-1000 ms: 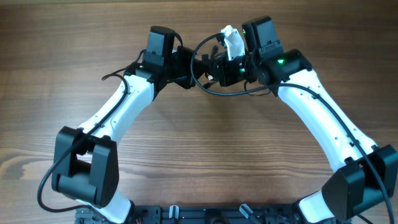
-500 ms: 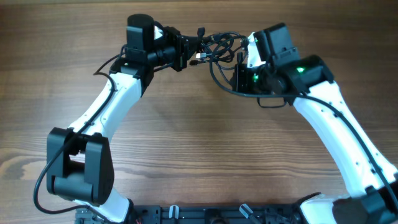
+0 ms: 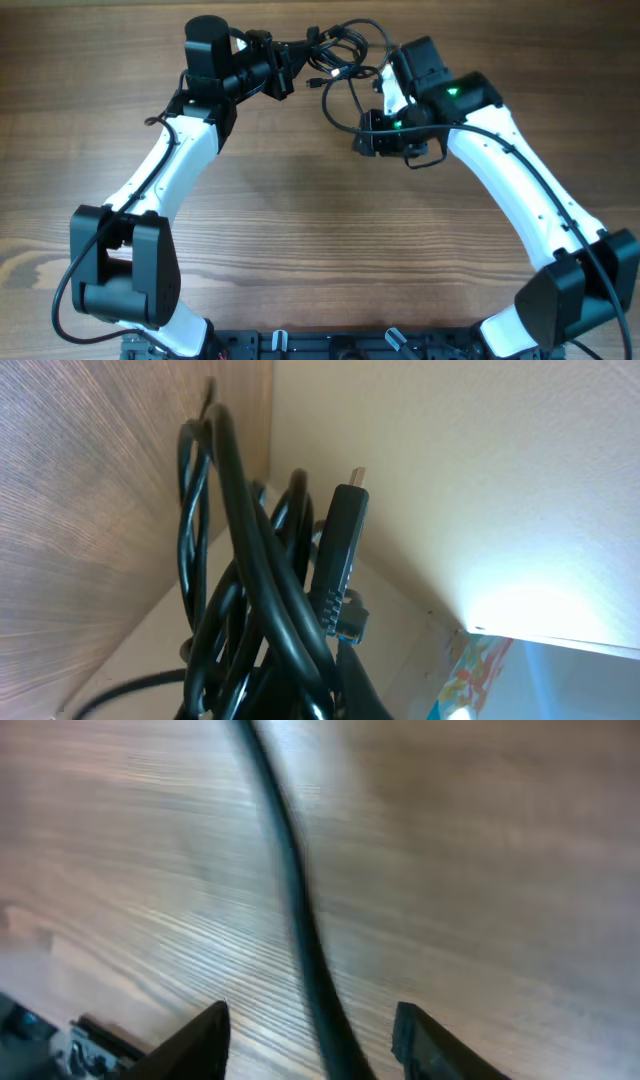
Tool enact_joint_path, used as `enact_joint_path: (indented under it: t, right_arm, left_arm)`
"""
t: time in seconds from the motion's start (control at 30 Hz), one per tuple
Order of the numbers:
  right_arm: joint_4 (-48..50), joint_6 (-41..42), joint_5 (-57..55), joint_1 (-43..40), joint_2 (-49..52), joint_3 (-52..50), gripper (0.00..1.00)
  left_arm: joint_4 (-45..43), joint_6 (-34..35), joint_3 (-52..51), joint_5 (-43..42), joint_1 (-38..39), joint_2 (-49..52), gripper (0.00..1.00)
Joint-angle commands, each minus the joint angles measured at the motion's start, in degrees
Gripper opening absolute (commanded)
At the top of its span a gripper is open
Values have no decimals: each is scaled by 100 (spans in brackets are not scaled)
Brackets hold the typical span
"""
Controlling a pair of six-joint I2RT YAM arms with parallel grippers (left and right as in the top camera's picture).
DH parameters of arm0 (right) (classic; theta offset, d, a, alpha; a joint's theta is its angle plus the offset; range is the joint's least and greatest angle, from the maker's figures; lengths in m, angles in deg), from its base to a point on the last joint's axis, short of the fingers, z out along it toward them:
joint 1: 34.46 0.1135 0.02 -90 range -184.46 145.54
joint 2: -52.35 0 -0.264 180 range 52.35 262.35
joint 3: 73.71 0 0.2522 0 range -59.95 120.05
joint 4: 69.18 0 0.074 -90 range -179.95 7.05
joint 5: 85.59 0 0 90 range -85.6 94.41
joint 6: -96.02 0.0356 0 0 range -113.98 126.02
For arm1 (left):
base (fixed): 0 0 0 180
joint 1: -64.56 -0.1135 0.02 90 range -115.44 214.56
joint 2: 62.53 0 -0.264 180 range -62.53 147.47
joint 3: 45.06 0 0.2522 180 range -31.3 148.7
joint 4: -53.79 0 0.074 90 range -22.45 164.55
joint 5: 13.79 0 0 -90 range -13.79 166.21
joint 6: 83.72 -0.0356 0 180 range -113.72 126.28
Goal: Untangle cables
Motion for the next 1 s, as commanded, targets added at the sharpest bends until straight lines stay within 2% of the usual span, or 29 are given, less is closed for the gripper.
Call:
enact_joint_path:
  t: [0.0, 0.13, 0.27, 0.3, 0.37, 0.4, 0.47, 0.57, 0.7, 0.87, 0.93, 0.97]
  right_arm:
    - [256, -706, 282, -44, -584, 546, 59]
    - [1082, -1169, 254, -44, -717, 579, 58]
    - [1364, -1681, -426, -44, -673, 579, 58]
    - [1447, -1847, -931, -44, -673, 579, 58]
    - [1484, -2159, -1126, -44, -673, 579, 58]
    - [1458, -2286, -1106, -44, -673, 579, 57]
    - [1401, -2551, -874, -42, -671, 568, 54]
    - [1401, -2710, -857, -33, -645, 562, 50]
    - [1263, -3003, -835, -28, -455, 562, 48]
    - [1274, -2962, -695, -26, -127, 544, 43]
    - [1268, -2774, -662, -26, -22, 527, 37]
    - [1309, -2559, -664, -28, 76, 527, 26]
  left_arm:
    - [-48, -822, 96, -120, 50, -81, 4]
    - [273, -1517, 96, -142, 367, -81, 4]
    - [702, -1528, 96, -232, 472, -81, 4]
    - [691, -1421, 96, -382, 527, -81, 4]
    - [691, -953, 96, -501, 581, -83, 4]
    - [691, -293, 96, -509, 601, -81, 4]
    - [599, 540, 96, -675, 601, -83, 4]
    - [273, 1134, 96, -1038, 608, -83, 4]
    - [149, 1652, 96, -1250, 608, -83, 4]
    - [-184, 1799, 96, -1226, 577, -83, 4]
    - [-238, 1799, 96, -1165, 470, -83, 4]
    - [-348, 1799, 96, -1167, 365, -83, 4]
